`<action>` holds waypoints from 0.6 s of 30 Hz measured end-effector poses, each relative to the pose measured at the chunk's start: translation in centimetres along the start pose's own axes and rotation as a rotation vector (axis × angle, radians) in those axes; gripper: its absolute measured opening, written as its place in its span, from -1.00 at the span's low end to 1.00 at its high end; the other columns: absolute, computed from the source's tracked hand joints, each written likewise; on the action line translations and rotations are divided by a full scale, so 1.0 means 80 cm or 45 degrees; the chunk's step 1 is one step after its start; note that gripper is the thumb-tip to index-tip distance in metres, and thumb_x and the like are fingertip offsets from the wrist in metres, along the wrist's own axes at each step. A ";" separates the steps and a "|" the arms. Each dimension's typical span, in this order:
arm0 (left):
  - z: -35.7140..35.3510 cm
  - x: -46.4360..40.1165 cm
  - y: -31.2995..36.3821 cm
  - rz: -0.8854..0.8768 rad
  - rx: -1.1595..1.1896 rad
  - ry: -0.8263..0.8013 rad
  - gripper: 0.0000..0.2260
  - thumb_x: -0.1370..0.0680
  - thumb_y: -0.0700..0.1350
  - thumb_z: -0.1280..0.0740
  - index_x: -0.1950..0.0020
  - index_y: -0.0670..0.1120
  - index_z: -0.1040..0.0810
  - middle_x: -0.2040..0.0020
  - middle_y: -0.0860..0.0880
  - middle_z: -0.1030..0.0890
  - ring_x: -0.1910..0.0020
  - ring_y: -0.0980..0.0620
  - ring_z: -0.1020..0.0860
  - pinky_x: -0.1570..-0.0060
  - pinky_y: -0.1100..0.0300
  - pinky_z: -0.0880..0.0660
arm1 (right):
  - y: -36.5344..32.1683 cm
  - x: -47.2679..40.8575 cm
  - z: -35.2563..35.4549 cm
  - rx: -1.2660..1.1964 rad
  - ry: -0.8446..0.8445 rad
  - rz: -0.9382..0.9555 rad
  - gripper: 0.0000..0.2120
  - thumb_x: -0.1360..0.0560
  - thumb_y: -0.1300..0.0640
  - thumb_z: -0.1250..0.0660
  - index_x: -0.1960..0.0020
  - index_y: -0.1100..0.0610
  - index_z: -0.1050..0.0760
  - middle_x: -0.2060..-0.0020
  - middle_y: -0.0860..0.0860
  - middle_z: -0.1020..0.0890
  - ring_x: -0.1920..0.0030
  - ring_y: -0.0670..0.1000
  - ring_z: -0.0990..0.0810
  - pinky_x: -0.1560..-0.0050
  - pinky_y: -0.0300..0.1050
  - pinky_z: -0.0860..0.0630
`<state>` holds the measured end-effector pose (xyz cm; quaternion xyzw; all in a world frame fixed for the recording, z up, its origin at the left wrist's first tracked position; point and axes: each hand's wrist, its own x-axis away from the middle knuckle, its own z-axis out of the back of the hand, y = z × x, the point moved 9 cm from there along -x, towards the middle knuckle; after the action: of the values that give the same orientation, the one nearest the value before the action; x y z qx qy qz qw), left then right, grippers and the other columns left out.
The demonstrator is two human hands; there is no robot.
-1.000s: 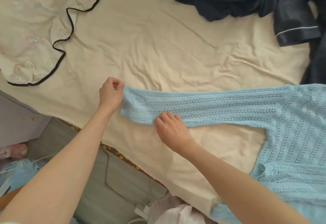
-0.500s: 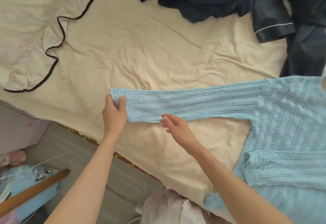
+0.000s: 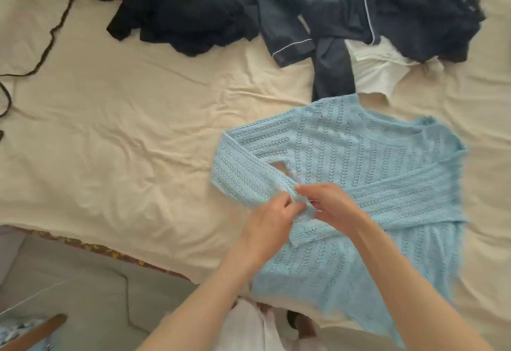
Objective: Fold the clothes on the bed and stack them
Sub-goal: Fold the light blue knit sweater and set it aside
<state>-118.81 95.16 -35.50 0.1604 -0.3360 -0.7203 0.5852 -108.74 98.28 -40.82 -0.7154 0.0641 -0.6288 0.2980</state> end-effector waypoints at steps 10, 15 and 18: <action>-0.199 -0.001 0.211 -0.035 -0.005 0.003 -0.64 -0.40 -0.35 -0.30 -0.19 -0.20 -0.51 0.00 -0.13 -0.59 0.00 -0.16 -0.55 0.01 0.02 -0.41 | 0.120 0.112 0.260 -0.130 0.359 0.242 -0.84 -0.55 0.19 -0.29 0.21 0.13 -0.52 0.37 -0.03 -0.45 0.28 -0.06 -0.42 0.18 -0.11 -0.44; -0.252 -0.013 0.307 -0.136 0.039 -0.064 -0.70 -0.47 -0.32 -0.26 -0.19 -0.24 -0.49 -0.04 -0.18 -0.57 -0.06 -0.19 -0.53 -0.02 -0.03 -0.47 | 0.166 0.153 0.348 -0.279 0.409 0.306 -0.79 -0.55 0.20 -0.28 0.26 0.08 -0.45 0.48 -0.11 -0.36 0.41 -0.11 -0.31 0.40 -0.24 -0.28; -0.285 -0.006 0.334 -0.172 0.073 -0.197 -0.70 -0.51 -0.26 -0.25 -0.25 -0.21 -0.44 -0.10 -0.15 -0.53 -0.10 -0.13 -0.49 -0.07 0.06 -0.39 | 0.196 0.159 0.387 -0.354 0.468 0.280 -0.81 -0.53 0.20 -0.30 0.26 0.10 -0.47 0.46 -0.05 -0.37 0.41 -0.07 -0.31 0.41 -0.18 -0.24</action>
<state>-84.81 86.44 -34.13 0.1431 -0.3890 -0.7585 0.5028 -72.69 90.30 -38.80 -0.6118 0.2806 -0.6973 0.2466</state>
